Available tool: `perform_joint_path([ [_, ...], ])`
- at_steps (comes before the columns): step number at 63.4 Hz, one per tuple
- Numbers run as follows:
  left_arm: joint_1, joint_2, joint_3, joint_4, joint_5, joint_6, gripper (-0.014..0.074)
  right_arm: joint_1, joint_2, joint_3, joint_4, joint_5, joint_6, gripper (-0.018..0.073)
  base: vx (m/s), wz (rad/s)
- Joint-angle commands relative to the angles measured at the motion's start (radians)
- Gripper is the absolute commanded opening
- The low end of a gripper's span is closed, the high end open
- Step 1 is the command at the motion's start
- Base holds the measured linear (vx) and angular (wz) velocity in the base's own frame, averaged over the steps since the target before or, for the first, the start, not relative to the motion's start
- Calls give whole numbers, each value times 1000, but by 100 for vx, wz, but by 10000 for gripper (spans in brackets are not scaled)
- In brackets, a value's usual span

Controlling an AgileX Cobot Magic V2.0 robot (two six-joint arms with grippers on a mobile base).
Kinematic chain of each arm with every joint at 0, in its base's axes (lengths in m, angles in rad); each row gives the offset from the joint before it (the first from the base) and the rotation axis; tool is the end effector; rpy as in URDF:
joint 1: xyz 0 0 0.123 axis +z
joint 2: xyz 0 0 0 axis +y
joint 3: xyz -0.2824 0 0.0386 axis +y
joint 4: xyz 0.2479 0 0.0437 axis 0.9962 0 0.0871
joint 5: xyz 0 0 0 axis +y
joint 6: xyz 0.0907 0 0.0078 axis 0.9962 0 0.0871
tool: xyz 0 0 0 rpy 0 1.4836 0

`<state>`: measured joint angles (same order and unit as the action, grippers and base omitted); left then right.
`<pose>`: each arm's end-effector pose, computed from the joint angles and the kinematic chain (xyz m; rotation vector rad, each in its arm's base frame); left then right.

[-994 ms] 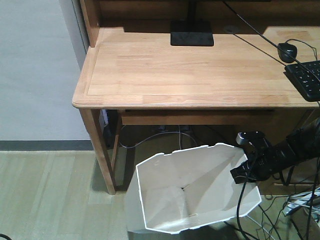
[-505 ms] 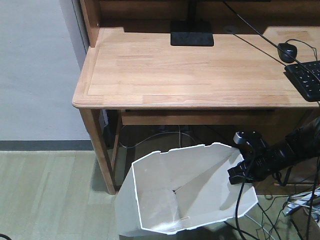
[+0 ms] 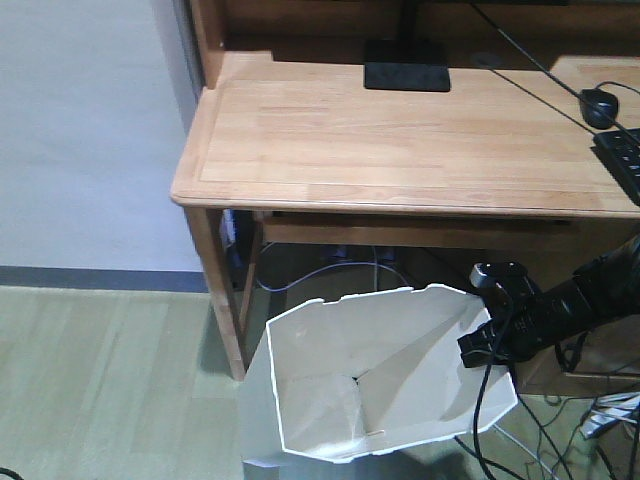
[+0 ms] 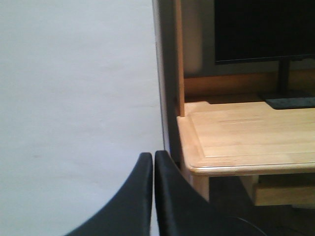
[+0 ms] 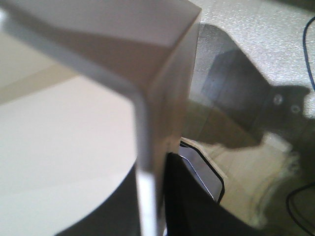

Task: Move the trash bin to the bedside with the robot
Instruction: 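Lift the bin with the right gripper and pull it out from under the desk, then hold the bin in the right gripper while the base turns toward the bed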

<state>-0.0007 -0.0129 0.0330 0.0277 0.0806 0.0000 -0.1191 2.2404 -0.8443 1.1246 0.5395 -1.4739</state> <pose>0.0569 0.0002 0.1953 0.0207 1.5842 0.0228 0.2953 0.0073 0.0033 -0.4300 2.8957 0.6906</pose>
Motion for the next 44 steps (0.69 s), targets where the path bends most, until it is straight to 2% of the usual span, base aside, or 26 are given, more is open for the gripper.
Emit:
perform_joint_path([
  [1, -6, -14, 12, -9, -74, -14, -6, -1, -71, -9, 59, 213, -2, -5, -7, 23],
  [20, -6, -14, 12, -9, -74, -14, -6, -1, -71, -9, 59, 213, -2, -5, -7, 35],
  [44, -6, -14, 12, -9, -74, -14, -6, -1, -71, -9, 59, 213, -2, -5, -8, 56],
])
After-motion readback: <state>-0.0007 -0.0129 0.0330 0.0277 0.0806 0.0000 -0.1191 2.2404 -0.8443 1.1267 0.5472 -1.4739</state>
